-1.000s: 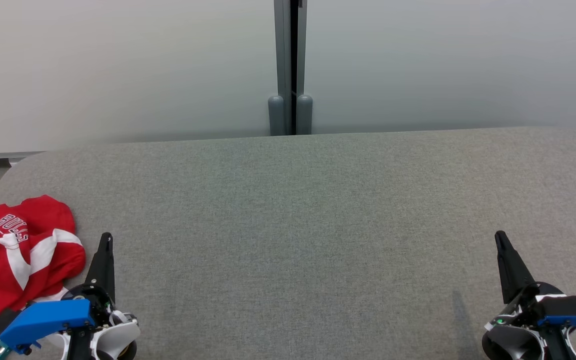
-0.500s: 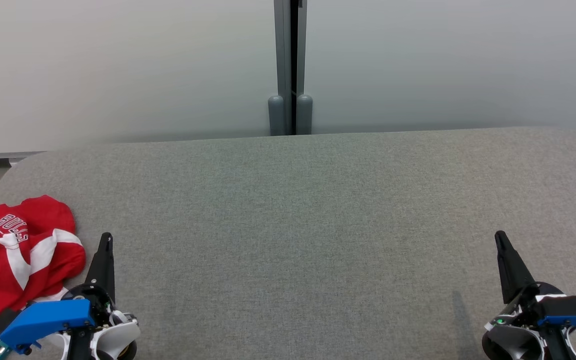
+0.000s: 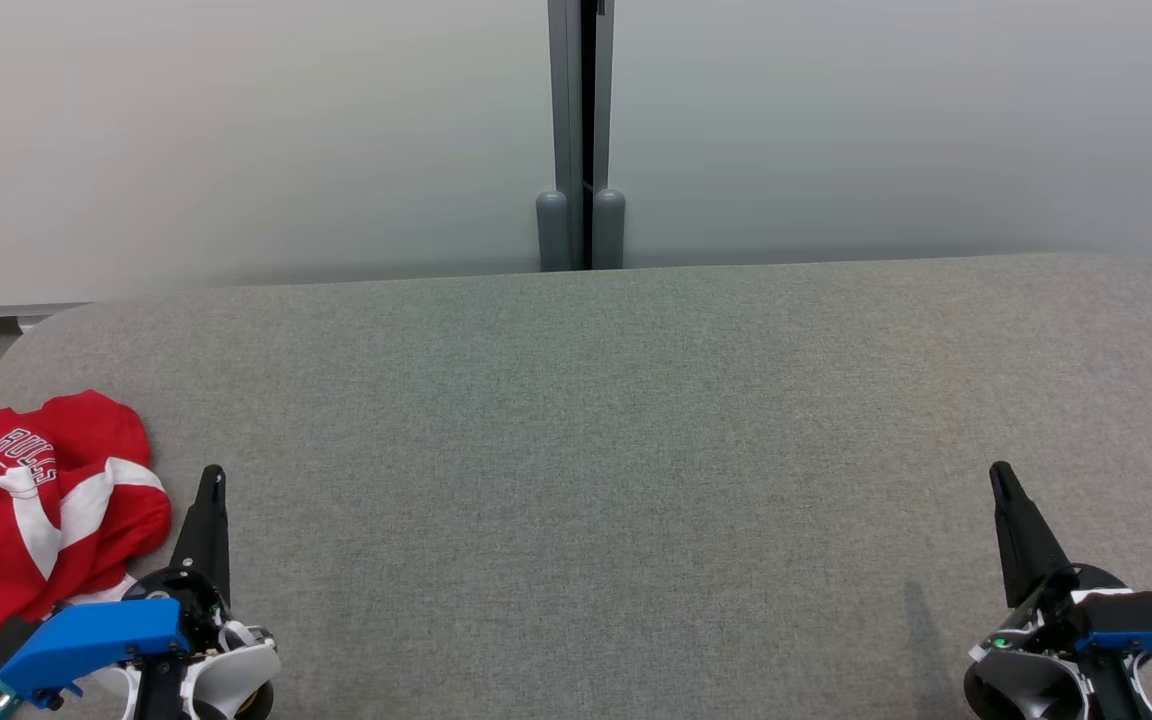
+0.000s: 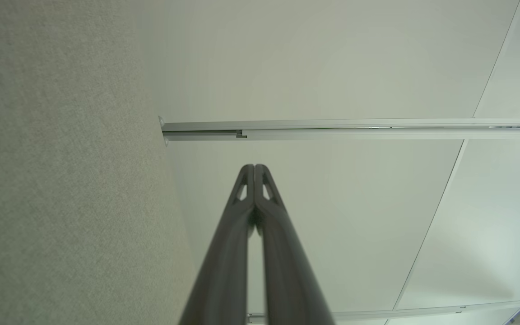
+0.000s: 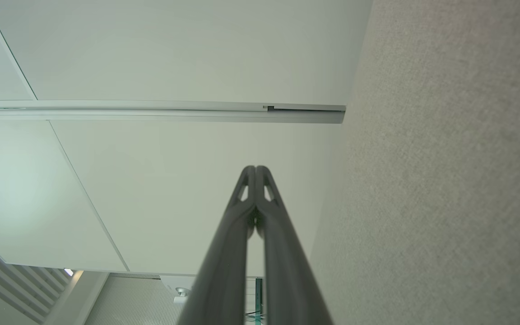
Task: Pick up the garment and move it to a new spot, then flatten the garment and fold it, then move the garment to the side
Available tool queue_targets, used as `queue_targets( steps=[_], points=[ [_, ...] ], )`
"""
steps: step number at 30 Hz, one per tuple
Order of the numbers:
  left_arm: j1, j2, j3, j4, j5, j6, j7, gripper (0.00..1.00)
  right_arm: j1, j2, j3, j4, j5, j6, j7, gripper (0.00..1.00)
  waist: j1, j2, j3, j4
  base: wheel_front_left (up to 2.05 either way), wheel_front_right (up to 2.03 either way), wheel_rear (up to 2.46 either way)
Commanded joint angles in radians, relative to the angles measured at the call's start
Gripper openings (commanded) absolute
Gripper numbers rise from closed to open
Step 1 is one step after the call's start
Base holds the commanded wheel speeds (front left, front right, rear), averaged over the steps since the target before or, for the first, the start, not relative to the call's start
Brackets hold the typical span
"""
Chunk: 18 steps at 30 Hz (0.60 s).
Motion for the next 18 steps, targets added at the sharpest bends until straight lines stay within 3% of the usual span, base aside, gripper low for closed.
queue_targets(
  steps=[1,18],
  points=[
    [-0.011,-0.001,0.001,0.001,-0.001,-0.005,0.002,0.0,-0.013,0.001,0.0,0.001,0.0,0.0,0.0,0.0,0.0,0.0,0.0,0.0,0.0,0.0,0.0],
    [-0.011,-0.001,0.001,0.001,-0.001,-0.005,0.002,0.0,-0.013,0.001,0.0,0.001,0.0,0.0,0.0,0.0,0.0,0.0,0.0,0.0,0.0,0.0,0.0]
  ],
)
